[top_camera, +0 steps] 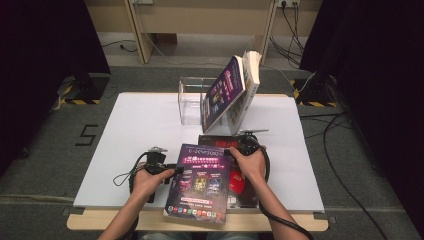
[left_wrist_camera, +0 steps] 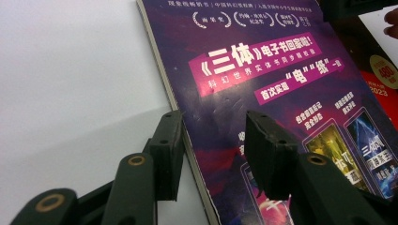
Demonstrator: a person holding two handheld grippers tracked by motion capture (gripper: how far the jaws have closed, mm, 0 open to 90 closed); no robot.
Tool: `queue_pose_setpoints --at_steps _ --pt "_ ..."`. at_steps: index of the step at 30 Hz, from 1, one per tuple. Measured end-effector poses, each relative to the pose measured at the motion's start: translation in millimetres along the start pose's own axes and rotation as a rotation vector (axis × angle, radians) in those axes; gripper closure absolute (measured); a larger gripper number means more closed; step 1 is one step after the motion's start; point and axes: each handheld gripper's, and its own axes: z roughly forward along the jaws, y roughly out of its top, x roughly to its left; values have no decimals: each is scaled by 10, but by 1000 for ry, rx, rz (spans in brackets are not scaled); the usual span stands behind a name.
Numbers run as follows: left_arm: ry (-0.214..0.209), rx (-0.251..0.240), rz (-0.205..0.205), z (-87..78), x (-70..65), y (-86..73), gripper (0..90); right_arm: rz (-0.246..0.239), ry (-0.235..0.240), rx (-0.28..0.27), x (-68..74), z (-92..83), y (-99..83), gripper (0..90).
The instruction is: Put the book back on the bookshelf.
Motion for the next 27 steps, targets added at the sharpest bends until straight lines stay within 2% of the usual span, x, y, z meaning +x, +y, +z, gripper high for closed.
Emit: queue_pose_setpoints --at_steps 3,9,19,27 --pt "0 1 -9 0 2 5 570 -15 -7 1 14 0 -8 584" --pt "5 5 -20 1 -4 14 567 -7 -12 6 32 -9 -23 585" --pt "6 -1 -69 -12 -9 28 574 -23 -27 3 63 -13 -49 586" --pt "-33 -63 -134 -42 35 64 607 -23 -30 1 67 -13 -53 586"
